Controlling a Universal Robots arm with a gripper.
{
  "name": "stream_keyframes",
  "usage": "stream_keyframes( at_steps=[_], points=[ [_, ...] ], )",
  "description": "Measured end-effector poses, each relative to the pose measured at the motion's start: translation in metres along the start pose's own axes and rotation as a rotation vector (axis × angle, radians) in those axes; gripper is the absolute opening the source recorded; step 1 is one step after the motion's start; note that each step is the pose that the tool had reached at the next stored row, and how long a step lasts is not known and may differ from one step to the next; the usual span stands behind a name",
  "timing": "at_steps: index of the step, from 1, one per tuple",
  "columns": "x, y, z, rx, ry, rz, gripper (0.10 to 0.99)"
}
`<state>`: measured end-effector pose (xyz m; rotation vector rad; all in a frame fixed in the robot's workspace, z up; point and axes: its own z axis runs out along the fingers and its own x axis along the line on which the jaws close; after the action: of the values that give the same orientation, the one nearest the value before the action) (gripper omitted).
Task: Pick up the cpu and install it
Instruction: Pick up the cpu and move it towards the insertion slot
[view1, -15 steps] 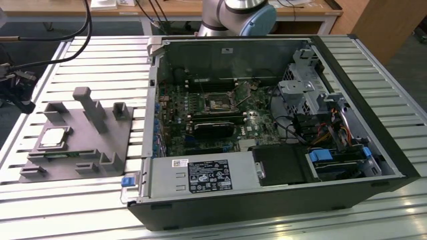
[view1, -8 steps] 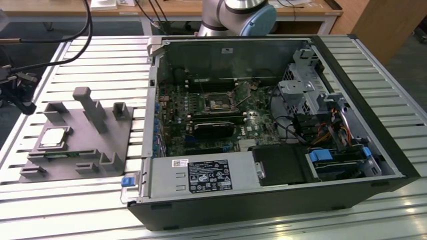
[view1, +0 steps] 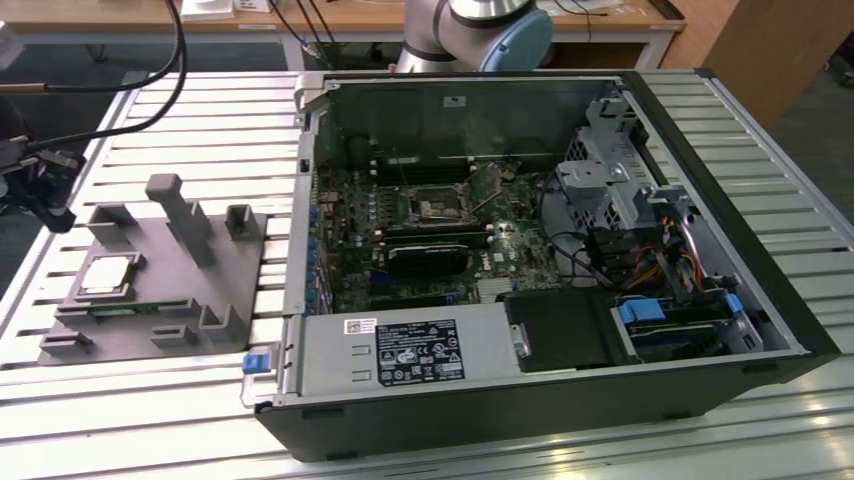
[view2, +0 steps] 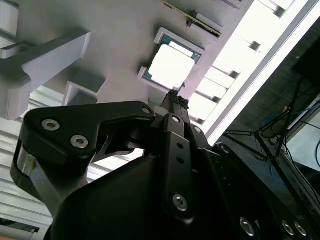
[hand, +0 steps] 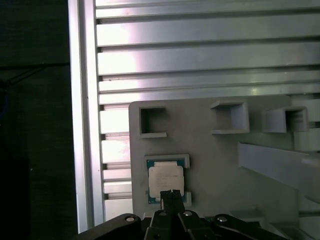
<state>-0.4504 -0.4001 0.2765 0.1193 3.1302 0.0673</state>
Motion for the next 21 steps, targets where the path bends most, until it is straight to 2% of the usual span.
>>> stream_keyframes(
  at_steps=[21],
  points=[
    [-0.0008, -0.0013, 0.0143, 0.0, 0.0015, 0.0, 0.106]
  ],
)
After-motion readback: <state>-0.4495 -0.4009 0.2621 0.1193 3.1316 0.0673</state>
